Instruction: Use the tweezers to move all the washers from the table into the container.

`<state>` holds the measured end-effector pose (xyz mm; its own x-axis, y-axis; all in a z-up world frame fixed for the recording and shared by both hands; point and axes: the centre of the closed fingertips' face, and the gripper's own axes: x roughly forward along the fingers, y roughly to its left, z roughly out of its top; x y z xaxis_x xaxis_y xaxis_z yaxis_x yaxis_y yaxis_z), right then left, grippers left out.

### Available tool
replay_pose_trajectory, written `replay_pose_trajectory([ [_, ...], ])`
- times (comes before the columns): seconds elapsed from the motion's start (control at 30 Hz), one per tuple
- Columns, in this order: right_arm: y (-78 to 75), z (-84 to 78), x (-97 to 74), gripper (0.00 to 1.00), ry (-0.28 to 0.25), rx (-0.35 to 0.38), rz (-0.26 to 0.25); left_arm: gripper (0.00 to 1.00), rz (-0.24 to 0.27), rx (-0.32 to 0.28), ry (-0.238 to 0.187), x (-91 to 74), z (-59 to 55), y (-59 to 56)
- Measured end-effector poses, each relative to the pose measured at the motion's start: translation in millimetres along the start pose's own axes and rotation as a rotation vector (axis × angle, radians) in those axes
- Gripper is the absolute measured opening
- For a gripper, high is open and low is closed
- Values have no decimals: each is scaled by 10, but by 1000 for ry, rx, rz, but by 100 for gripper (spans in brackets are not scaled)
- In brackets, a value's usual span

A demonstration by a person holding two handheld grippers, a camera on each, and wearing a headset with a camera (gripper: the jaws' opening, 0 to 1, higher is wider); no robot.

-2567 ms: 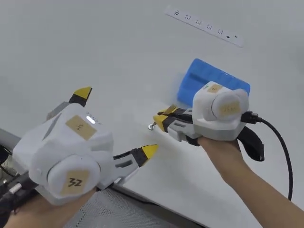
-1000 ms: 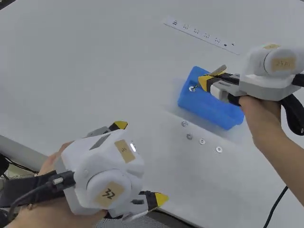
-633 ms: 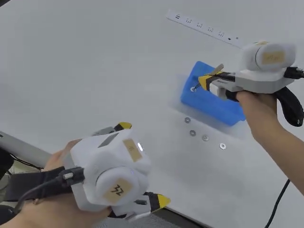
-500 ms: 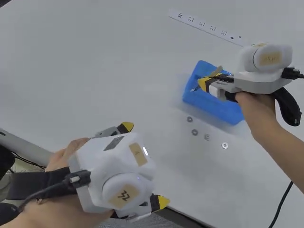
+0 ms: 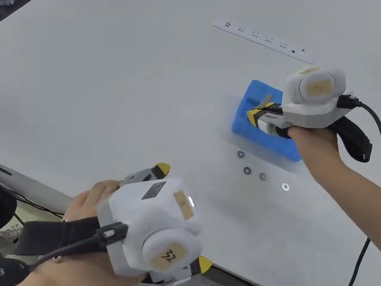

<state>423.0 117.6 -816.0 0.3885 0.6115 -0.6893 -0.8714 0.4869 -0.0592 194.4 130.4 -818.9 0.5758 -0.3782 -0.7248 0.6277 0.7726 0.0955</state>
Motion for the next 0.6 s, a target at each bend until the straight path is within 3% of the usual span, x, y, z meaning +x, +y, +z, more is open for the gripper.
replay_pose_trajectory([
  [0.23,-70,14,0,3,-4,10,-26,97,16,17,9,-1,-16,18],
  [0.6,-95,72,-70,3,-31,45,-10,97,28,28,16,-6,-26,37],
])
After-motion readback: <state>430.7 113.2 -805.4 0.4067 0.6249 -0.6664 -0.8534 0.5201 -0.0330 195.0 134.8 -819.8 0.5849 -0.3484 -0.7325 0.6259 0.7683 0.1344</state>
